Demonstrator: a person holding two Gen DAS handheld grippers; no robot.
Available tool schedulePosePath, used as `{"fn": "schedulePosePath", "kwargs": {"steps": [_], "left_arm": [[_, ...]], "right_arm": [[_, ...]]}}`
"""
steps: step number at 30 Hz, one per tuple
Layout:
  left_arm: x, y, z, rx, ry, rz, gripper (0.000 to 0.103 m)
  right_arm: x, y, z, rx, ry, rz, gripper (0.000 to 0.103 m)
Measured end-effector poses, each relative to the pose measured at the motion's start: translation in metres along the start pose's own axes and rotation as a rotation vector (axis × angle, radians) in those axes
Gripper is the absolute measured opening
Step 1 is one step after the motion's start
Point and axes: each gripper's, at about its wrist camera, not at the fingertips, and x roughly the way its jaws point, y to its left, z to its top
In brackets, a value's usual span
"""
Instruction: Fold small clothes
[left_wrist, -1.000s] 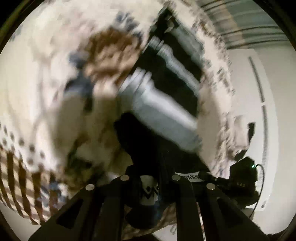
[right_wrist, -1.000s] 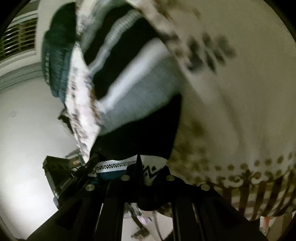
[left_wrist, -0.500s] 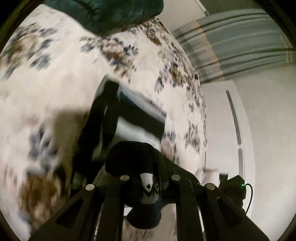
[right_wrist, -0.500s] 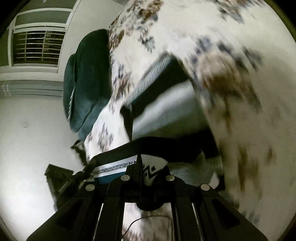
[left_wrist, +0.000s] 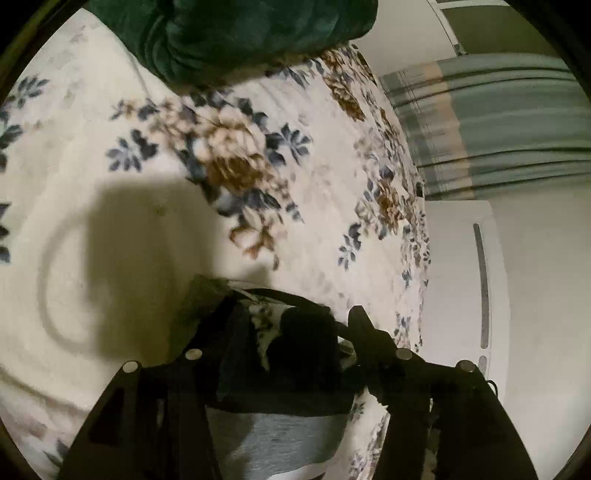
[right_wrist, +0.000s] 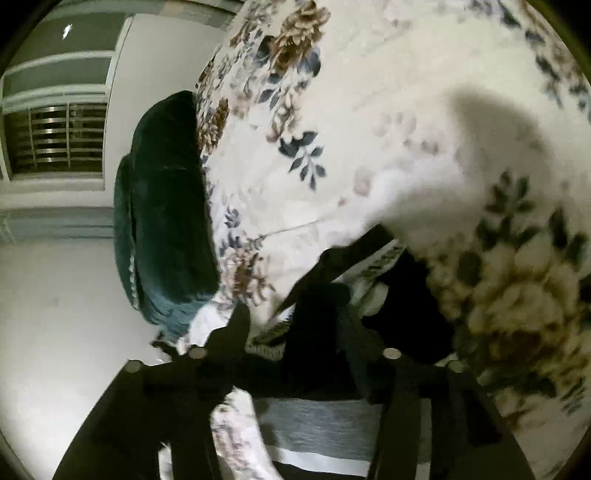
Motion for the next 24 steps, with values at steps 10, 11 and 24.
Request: {"fn": "schedulePosePath", "kwargs": {"steps": [10, 11, 24], "left_arm": [[-0.057, 0.014, -0.084, 0.101, -0.052, 0.107, 0.053], [-0.065, 0.018, -0.101, 0.095, -0.056, 0.116, 0.053], [-0.037, 0.093, -0.252, -0.376, -0.117, -0.108, 0.065]], "right_arm": [[-0.026, -0.032, -0.050, -0.195, 0.146, -0.200, 0.067], [-0.027, -0.037, -0.053, -0.201, 0.161, -0.203, 0.072], [0.035, -0.075, 0.004, -0.350, 0.449, -0.209, 0.095]]}}
